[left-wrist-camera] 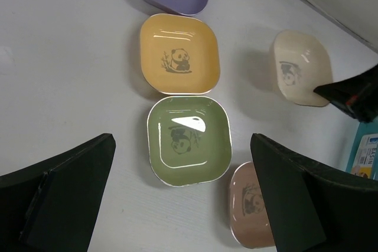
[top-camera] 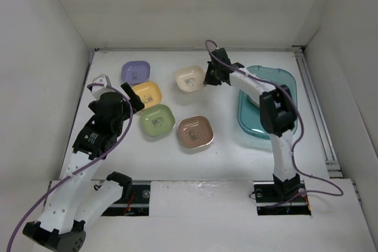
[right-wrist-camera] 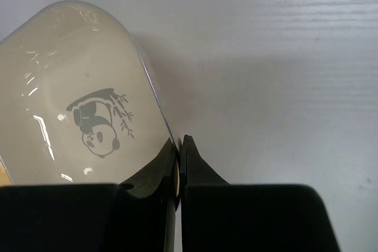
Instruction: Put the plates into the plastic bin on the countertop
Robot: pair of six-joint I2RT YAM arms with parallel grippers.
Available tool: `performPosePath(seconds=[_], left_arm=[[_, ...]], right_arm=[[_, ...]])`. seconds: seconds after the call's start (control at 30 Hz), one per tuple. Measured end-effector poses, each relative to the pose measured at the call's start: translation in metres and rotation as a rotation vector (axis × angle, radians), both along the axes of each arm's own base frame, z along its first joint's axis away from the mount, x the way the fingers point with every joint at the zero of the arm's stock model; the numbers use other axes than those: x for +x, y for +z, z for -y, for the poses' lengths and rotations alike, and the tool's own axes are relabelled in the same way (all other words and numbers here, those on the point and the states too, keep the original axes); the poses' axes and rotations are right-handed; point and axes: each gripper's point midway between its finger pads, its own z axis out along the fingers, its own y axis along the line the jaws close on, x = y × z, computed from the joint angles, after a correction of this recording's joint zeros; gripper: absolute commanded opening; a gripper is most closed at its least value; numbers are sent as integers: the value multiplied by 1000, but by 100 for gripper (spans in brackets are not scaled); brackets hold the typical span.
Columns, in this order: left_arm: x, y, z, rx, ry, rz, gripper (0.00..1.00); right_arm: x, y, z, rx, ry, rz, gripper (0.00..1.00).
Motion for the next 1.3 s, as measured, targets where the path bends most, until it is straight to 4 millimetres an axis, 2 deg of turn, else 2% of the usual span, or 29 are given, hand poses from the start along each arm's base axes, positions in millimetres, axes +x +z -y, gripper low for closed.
performPosePath(seconds=[0.07,0.13,0.2,0.23,0.3,0.37,0.43,0.57,0.63,0.7,0.77,0.9,1.13,1.3], left_arm=[[0,0,1,-1,-3,-1,100],[0,-1,1,0,-7,-3,100],[0,-1,2,0,-11,-5,100],[0,-1,2,0,-12,-5,100],[0,-2,3,-1,-16,-7,100],[1,-3,3,1,-19,-12,100],[1,-3,4,2,-21,-14,100],[2,-2,6,-1,-28,-10,100],[3,-2,8,-5,-38,-11,100],[4,-3,9,-3,-45,-13,100],[5,-3,10,-1,-49,-14,100],[6,-4,10,4,-52,-17,100],[6,-4,10,5,-53,-16,100],[6,-6,10,5,-55,-20,100]], right_arm=[[-12,35,10,64,5,35,0],[-12,86,25,140,-2,121,0],[-10,138,48,204,-27,229,0],[-12,164,66,226,-51,287,0],[-18,202,104,239,-115,377,0],[-30,218,144,233,-201,430,0],[-51,210,187,220,-300,442,0],[-100,150,263,163,-522,355,0],[-120,124,290,128,-620,309,0],[-133,111,307,109,-687,288,0],[-138,109,318,100,-727,287,0],[-136,108,328,89,-768,297,0],[-132,70,330,66,-794,195,0],[-132,52,330,60,-814,149,0]])
